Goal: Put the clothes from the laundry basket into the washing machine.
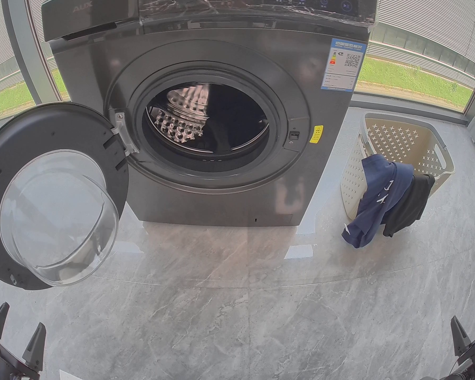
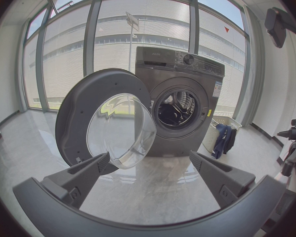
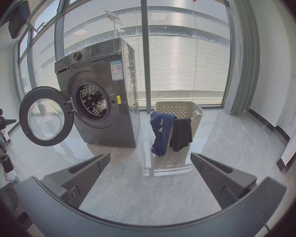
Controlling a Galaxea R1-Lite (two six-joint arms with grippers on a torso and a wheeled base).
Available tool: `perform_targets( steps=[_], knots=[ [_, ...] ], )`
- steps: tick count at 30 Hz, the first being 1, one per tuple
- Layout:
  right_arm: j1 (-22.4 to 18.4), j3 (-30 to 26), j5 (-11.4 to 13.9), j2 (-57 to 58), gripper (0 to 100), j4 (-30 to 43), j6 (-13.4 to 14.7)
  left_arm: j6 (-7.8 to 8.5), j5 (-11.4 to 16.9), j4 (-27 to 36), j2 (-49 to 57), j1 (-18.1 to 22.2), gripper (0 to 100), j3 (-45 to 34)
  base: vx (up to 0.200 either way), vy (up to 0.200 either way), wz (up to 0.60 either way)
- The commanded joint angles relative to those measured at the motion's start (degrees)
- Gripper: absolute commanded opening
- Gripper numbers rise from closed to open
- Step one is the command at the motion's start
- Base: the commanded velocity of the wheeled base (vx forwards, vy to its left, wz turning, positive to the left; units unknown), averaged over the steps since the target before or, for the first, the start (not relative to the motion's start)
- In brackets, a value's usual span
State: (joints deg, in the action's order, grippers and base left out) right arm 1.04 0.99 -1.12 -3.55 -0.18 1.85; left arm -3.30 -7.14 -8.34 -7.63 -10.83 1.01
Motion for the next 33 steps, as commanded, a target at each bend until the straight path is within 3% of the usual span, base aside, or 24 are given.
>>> perform_targets(
  steps=[1, 2, 4, 6, 8, 10, 11, 16, 22, 33],
  knots=[
    [-0.7, -0.9, 0.2, 3.5, 100, 0.2, -0.2, 2.51, 0.7, 2.1, 2.8, 7.7, 100, -1.0, 0.000, 0.000, 0.00],
    [-0.6, -0.9, 0.2, 3.5, 100, 0.3, -0.3, 3.66, 1.7, 3.4, 4.6, 10.1, 100, -1.0, 0.000, 0.000, 0.00],
    [-0.6, -0.9, 0.4, 3.5, 100, 0.3, -0.6, 5.33, 3.9, 4.5, 7.6, 11.1, 100, -1.0, 0.000, 0.000, 0.00],
    [-0.6, -0.9, 0.5, 3.5, 100, 0.2, -0.7, 5.85, 4.5, 4.3, 7.4, 10.9, 100, -1.0, 0.000, 0.000, 0.00],
    [-0.6, -0.9, 0.4, 3.5, 100, 0.2, -0.7, 5.41, 4.5, 4.3, 7.3, 10.8, 100, -1.0, 0.000, 0.000, 0.00],
    [-0.6, -0.9, 0.4, 3.5, 100, 0.2, -0.7, 1.72, 4.8, 5.7, 7.5, 10.7, 100, -0.4, 0.000, 0.000, 0.00],
    [-0.6, -0.9, 0.4, 3.5, 100, 0.2, -0.7, 0.93, 5.1, 6.3, 7.5, 10.8, 100, -0.5, 0.000, 0.000, 0.00],
    [-0.5, -0.9, 0.4, 3.5, 100, 0.2, -0.7, 2.25, 8.0, 5.9, 7.6, 10.8, 100, -1.0, 0.000, 0.000, 0.00],
    [-0.6, -0.9, 0.5, 3.5, 100, 0.2, -0.7, 1.99, 7.9, 6.5, 7.5, 10.8, 100, -0.8, 0.000, 0.000, 0.00],
    [-0.6, -0.9, 0.5, 3.5, 100, 0.2, -0.7, 1.99, 6.2, 6.1, 7.6, 10.8, 100, -1.0, 0.000, -0.200, 0.00]
  ],
)
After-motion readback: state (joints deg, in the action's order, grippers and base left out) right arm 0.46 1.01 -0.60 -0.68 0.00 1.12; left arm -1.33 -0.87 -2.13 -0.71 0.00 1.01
